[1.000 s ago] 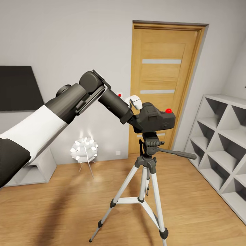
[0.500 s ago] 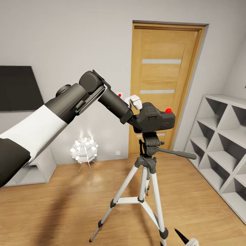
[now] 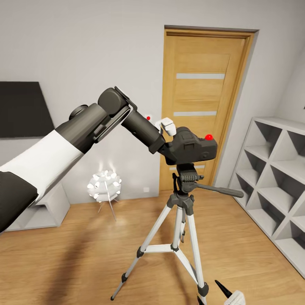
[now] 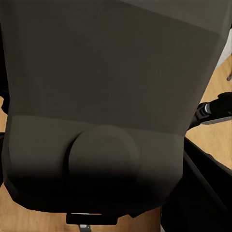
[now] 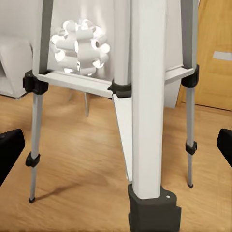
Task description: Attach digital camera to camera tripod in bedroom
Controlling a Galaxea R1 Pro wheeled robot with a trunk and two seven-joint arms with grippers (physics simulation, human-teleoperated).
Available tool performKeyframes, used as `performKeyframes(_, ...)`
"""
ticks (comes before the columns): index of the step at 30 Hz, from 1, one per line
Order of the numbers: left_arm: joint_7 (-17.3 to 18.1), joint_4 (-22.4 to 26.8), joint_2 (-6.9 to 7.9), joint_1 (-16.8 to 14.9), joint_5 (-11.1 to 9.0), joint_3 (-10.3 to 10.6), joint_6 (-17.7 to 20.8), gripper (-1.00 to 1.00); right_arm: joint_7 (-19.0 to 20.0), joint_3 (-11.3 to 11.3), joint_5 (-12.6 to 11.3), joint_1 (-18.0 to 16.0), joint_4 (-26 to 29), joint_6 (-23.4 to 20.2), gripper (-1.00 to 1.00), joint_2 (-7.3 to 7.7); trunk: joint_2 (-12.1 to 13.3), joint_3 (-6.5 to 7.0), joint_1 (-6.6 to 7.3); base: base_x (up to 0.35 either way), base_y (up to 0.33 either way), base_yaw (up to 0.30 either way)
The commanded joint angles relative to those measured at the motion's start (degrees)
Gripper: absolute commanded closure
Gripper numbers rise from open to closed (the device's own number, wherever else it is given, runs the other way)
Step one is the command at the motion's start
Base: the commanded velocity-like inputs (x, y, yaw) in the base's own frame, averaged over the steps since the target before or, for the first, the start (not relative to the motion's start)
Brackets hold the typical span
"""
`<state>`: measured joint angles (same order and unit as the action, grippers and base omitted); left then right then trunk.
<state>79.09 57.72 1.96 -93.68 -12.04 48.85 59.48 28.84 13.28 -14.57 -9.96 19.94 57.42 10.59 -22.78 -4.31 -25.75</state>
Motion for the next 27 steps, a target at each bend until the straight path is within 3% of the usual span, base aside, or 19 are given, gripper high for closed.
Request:
performKeyframes(1, 0.10, 0.02, 0.02, -0.10, -0.17, 0.12, 0.52, 1.00, 0.23, 0.29, -0.59, -0.06, 0.67, -1.62, -1.00, 0.04, -0.13, -0.13, -0.04, 0.000, 0.000, 0.000)
performKeyframes(7, 0.10, 0.02, 0.03, -0.10, -0.17, 0.10, 0.52, 1.00, -0.36, 0.22, -0.55, -0.12, 5.28, -8.20, -1.00, -0.04, -0.13, -0.13, -0.04, 0.000, 0.000, 0.000)
performKeyframes(22, 0.10, 0.02, 0.21, -0.10, -0.18, 0.19, 0.52, 1.00, -4.06, 0.17, -0.55, -1.75, 6.25, -11.86, -1.00, -0.40, -0.13, -0.13, -0.04, 0.000, 0.000, 0.000)
performKeyframes(27, 0.10, 0.02, 0.23, -0.10, -0.17, 0.13, 0.52, 1.00, -7.03, 0.17, -0.55, -2.71, 6.25, -13.26, -1.00, -0.51, -0.13, -0.13, -0.04, 0.000, 0.000, 0.000)
